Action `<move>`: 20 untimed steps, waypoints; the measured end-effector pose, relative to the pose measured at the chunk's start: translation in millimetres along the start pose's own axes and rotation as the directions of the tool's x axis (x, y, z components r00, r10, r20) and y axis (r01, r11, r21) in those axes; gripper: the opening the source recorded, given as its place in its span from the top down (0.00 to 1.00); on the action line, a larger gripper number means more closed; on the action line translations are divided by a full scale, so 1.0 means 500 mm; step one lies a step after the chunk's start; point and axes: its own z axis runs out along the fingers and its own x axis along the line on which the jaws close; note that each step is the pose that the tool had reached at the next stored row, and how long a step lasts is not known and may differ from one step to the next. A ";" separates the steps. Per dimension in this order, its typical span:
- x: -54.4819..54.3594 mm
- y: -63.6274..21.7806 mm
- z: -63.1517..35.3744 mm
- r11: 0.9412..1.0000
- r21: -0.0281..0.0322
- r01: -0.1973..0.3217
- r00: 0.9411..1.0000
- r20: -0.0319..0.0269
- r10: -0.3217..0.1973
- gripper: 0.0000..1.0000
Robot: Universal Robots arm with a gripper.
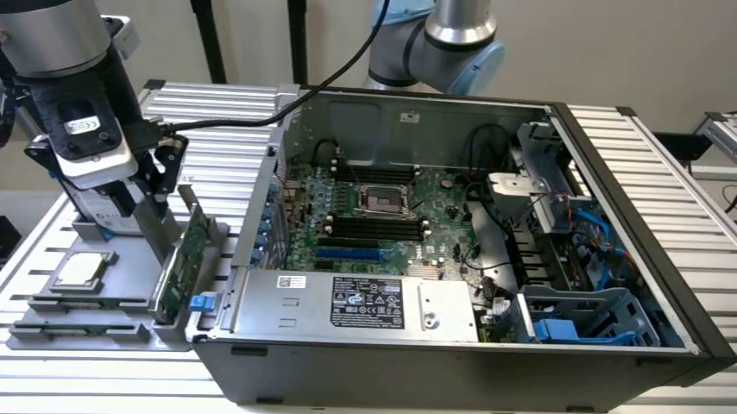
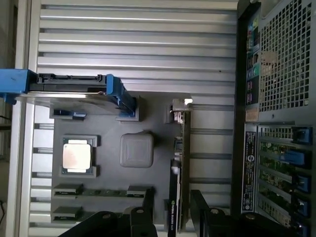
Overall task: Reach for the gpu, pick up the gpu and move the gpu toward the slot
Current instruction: 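Pick up the gpu and move the gpu toward the slot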
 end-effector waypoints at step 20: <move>0.000 -0.008 0.073 1.000 0.004 0.000 1.000 0.006 0.000 0.58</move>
